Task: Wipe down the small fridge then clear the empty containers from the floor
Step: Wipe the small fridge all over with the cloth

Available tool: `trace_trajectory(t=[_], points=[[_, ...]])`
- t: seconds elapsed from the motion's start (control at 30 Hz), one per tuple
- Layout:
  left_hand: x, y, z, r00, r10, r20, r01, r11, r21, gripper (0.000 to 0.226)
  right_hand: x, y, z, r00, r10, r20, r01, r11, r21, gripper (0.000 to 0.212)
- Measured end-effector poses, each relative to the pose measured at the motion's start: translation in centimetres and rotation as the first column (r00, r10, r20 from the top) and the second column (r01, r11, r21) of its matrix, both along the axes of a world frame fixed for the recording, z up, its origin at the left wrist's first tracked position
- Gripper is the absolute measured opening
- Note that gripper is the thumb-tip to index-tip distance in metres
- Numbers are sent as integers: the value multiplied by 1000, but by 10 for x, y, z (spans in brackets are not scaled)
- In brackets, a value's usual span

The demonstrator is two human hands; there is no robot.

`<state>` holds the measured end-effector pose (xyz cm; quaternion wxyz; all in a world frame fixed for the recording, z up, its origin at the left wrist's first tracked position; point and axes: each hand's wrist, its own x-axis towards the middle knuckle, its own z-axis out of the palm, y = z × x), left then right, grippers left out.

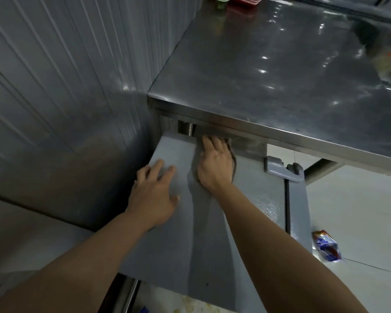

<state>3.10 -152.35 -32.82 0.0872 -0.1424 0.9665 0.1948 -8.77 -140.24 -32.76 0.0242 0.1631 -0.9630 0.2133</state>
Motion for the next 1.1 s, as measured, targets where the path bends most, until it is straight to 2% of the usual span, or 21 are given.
trace_trajectory(t=[0.1,0.17,0.27,0.37,0.47,0.63,0.8,0.97,1.1], points=[[1,-1,2,999,-19,27,18,1000,7,73,1,-2,2,986,159,54,-161,986,50,50],[4,-2,4,999,-25,22,25,1000,2,71,-1,22,3,994,85,68,-92,991,100,53],[10,0,7,999,-9,31,9,1000,12,69,2,64,4,988,-143,63,136,985,109,46],[21,2,7,997,51,51,-52,999,15,68,6,68,3,983,-181,24,179,980,87,43],[25,1,7,998,42,45,-43,999,24,67,5,50,1,983,-181,8,180,980,91,47],[26,1,3,999,40,35,-40,999,15,68,2,20,-2,998,-58,-24,59,995,78,50],[28,1,3,999,42,25,-43,999,15,68,4,-31,-2,987,158,-2,-157,986,51,52],[24,0,5,996,62,59,-65,997,37,72,-8,-79,-2,913,405,38,-406,913,21,47],[32,-1,11,991,97,97,-107,989,102,79,-27,-82,-2,854,513,80,-517,856,28,41]])
